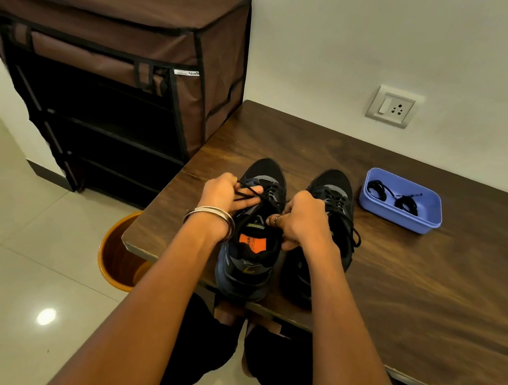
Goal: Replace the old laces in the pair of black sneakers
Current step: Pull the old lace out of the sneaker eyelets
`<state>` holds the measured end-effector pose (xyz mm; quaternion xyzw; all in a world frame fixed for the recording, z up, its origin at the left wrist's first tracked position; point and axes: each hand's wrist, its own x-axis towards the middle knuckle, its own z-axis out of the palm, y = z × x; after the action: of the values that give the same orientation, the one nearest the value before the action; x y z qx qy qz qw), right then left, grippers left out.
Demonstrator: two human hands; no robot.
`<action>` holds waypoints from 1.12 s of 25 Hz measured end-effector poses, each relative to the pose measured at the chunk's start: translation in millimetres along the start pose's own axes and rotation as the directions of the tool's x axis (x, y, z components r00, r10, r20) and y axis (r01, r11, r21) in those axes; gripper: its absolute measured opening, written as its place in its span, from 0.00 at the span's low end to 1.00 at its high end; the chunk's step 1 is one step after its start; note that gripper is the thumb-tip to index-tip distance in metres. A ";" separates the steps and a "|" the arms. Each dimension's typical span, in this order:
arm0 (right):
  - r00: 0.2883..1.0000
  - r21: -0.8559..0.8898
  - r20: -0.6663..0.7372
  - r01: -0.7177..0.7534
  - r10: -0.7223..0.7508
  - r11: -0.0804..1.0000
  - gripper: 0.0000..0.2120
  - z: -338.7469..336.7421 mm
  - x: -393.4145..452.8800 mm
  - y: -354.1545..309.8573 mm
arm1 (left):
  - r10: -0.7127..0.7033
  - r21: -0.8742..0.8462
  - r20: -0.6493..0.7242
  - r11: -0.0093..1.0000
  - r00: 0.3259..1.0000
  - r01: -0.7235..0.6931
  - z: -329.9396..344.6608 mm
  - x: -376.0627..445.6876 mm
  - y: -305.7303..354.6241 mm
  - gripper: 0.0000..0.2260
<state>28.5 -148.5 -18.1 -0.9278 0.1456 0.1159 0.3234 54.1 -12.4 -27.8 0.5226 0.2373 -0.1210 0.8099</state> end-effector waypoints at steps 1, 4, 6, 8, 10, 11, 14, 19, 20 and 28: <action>1.000 0.003 0.004 -0.006 0.006 1.000 0.13 -0.1 -0.5 -0.5 | -0.030 -0.076 0.017 0.997 0.999 0.031 -2.3 1.2 -0.7 0.11; 1.000 -0.003 -0.005 -0.017 0.017 1.000 0.12 0.1 -3.0 -1.8 | -0.043 -0.162 -0.022 0.986 0.999 0.039 -5.4 7.5 -2.4 0.13; 1.000 -0.006 -0.013 -0.018 0.018 1.000 0.13 -0.1 -2.9 -2.1 | -0.046 -0.243 -0.019 0.969 0.999 0.040 -4.4 11.6 -4.1 0.14; 1.000 0.008 -0.014 -0.025 0.025 1.000 0.13 -0.4 -3.1 -3.2 | -0.060 -0.354 0.005 0.933 0.998 0.058 -4.2 15.1 -4.8 0.14; 1.000 0.008 -0.005 -0.030 0.030 1.000 0.13 -0.3 -3.7 -2.5 | -0.073 -0.414 0.021 0.907 0.997 0.075 -4.1 17.0 -5.4 0.14; 1.000 0.002 -0.005 -0.029 0.029 1.000 0.12 -0.7 -4.2 -1.7 | -0.091 -0.428 0.016 0.900 0.996 0.089 -3.8 16.2 -4.8 0.13; 1.000 -0.004 -0.014 -0.021 0.021 1.000 0.11 -3.0 -6.0 -2.5 | -0.169 -0.538 -0.005 0.831 0.986 0.140 -5.7 12.1 -2.7 0.13; 1.000 -0.038 -0.008 0.016 -0.016 0.999 0.15 0.7 -4.2 -2.8 | 0.269 0.286 -0.290 0.940 0.918 -0.185 -12.4 3.1 2.1 0.08; 0.999 -0.061 -0.003 0.033 -0.033 0.998 0.18 1.5 -3.6 -2.9 | 0.415 0.614 -0.260 0.768 0.872 -0.183 -15.3 0.2 1.3 0.07; 0.908 -0.465 -0.031 0.357 -0.418 0.810 0.19 14.4 3.1 -16.7 | 0.294 0.924 0.363 0.009 0.884 -0.383 -27.5 -12.9 6.5 0.19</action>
<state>35.4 -127.4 -20.7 -0.9925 -0.0565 0.0166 0.1067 38.9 14.6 -25.5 0.9596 -0.0636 -0.0674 0.2656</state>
